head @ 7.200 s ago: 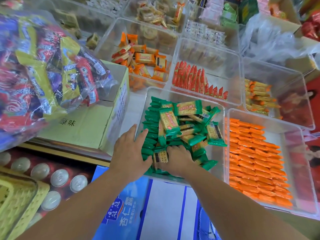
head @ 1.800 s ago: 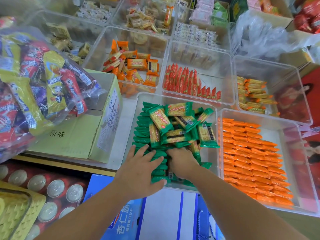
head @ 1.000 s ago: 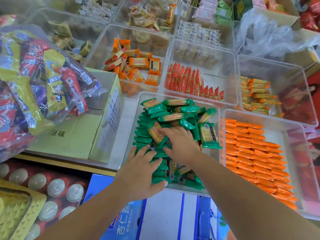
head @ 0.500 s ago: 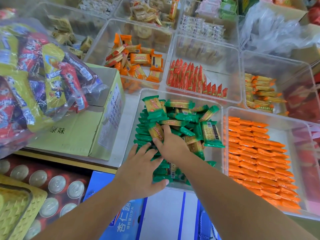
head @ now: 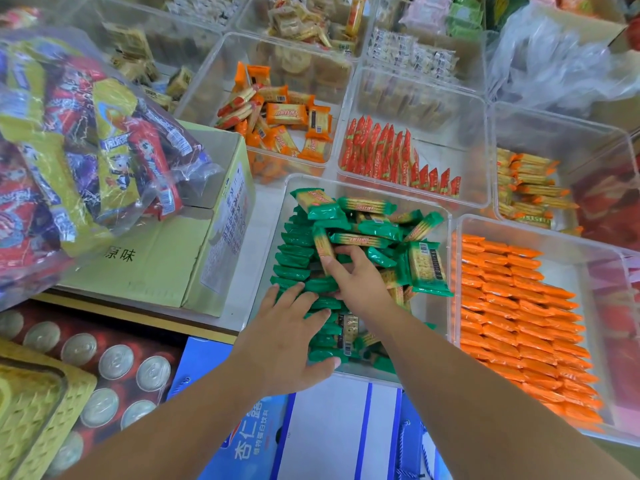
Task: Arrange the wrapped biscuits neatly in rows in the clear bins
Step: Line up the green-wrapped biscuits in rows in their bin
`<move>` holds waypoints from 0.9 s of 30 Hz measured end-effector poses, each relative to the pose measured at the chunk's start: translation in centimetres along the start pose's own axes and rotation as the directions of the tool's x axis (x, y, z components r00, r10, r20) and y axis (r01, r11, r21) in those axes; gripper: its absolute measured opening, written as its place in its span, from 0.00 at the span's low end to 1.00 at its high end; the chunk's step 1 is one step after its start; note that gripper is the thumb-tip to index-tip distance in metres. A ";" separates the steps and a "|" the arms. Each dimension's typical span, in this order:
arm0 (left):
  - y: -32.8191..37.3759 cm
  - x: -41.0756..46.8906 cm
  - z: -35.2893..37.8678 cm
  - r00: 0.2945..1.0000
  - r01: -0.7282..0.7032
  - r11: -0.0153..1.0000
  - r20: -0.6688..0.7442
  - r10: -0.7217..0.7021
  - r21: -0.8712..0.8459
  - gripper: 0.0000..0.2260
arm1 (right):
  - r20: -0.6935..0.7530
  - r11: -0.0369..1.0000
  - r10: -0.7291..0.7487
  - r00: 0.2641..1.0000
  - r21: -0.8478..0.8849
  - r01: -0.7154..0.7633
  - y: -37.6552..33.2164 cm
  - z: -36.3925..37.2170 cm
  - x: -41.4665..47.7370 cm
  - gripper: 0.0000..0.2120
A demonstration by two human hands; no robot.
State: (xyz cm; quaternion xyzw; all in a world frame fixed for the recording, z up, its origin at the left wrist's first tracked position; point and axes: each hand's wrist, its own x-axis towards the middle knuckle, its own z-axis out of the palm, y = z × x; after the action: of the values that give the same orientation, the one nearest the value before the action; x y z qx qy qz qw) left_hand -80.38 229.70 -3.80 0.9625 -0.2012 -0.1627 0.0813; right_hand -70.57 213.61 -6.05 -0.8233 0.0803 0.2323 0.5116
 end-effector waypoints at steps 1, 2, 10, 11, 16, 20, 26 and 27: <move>0.1 0.0 0.0 1.000 0.007 1.000 -0.019 -0.008 -0.014 0.39 | -0.014 1.000 0.009 1.000 -0.003 -0.009 0.0 -0.2 -0.1 0.19; 0.1 0.0 0.1 0.999 0.018 0.999 -0.031 -0.018 -0.028 0.39 | -0.014 1.000 0.023 1.000 0.011 -0.022 0.0 -0.4 -0.2 0.17; 0.1 0.5 0.4 0.998 0.022 1.000 0.067 -0.021 -0.013 0.43 | 0.146 0.992 0.014 0.989 -0.128 0.005 -0.6 -2.1 -0.5 0.10; 0.1 0.5 0.4 0.997 0.023 1.000 0.071 -0.022 -0.015 0.43 | 0.136 0.985 -0.005 0.991 -0.168 0.028 -0.6 -2.3 -0.5 0.10; 0.0 0.5 0.4 0.996 0.029 0.999 0.088 -0.027 -0.019 0.43 | 0.050 0.942 -0.052 0.997 -0.329 0.066 -1.4 -3.5 -0.6 0.10; 0.0 0.5 0.3 0.995 0.029 0.999 0.101 -0.027 -0.020 0.44 | 0.049 0.932 -0.066 0.997 -0.354 0.079 -1.9 -4.0 -0.6 0.09; 0.0 0.4 0.4 0.995 0.025 0.999 0.099 -0.023 -0.024 0.43 | 0.231 0.908 -0.060 0.971 -0.391 0.149 -1.4 -5.4 -1.2 0.17; 0.0 0.4 0.4 0.995 0.023 0.999 0.098 -0.021 -0.026 0.43 | 0.186 0.890 -0.103 0.977 -0.422 0.174 -1.2 -5.5 -1.3 0.15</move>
State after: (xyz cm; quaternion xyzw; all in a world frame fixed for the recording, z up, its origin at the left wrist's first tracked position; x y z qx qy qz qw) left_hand -80.18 229.46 -4.26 0.9544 -0.1921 -0.2130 0.0824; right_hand -69.59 209.22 -2.46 -0.8993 -0.0737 0.2717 0.3346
